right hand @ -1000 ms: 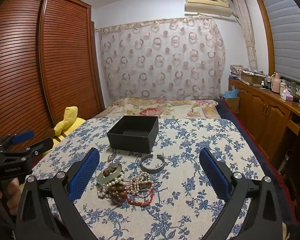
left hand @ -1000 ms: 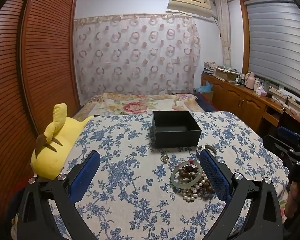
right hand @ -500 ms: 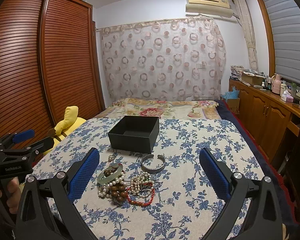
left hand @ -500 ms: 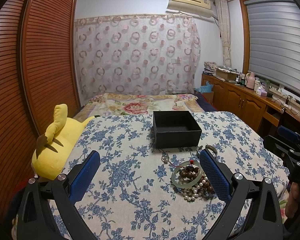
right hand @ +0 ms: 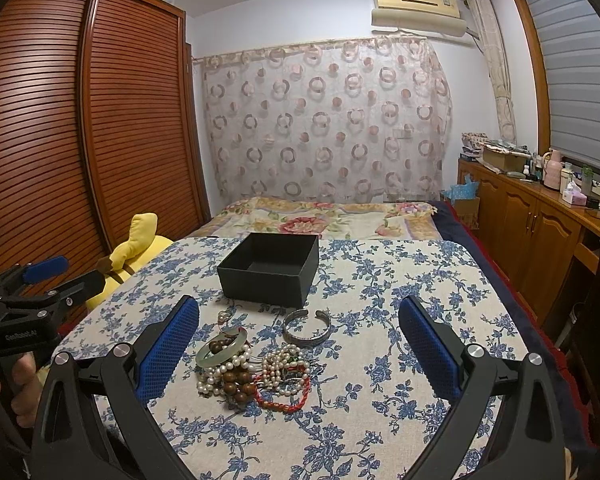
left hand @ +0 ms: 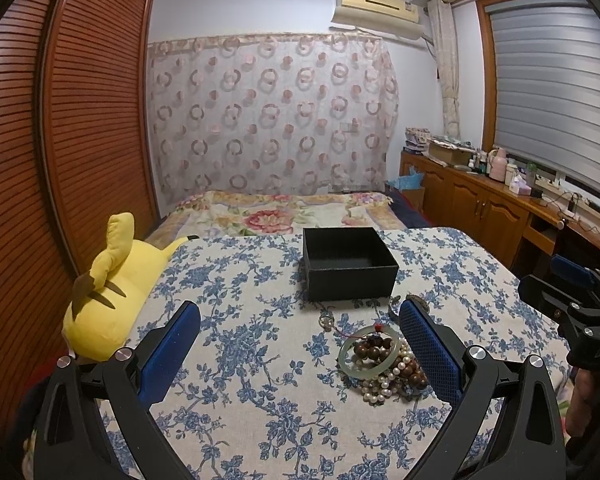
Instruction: Organize jewelry
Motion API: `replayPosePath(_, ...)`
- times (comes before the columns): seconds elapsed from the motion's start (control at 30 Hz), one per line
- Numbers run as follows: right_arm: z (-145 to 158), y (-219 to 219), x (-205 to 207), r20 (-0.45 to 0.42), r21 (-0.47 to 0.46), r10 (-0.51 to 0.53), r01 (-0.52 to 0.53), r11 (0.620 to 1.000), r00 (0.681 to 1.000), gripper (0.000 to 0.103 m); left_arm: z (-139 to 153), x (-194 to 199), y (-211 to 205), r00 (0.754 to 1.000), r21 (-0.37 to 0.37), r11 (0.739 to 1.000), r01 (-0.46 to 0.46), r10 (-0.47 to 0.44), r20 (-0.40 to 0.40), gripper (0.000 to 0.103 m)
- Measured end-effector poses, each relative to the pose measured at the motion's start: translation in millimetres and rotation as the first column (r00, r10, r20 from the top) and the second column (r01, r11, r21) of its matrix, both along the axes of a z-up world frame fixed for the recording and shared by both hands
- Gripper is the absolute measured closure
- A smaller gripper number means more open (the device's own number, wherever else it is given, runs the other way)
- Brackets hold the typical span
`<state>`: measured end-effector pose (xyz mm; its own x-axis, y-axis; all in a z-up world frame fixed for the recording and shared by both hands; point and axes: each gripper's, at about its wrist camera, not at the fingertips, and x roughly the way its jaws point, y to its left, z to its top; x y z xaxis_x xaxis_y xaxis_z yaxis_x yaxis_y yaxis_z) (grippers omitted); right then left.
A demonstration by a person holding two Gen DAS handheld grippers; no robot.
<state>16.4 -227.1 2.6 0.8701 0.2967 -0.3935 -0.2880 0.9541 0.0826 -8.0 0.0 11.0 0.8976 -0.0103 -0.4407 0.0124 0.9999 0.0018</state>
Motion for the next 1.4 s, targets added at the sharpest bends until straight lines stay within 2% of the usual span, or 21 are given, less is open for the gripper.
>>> replayPosePath(1.4, -4.8, 3.6, 0.2, -0.007, 0.007, 0.006, -0.006, 1.000, 1.000, 0.002, 1.4, -2.8, 0.6, 1.000, 0.001, 1.000, -0.001, 0.001, 0.007, 0.006)
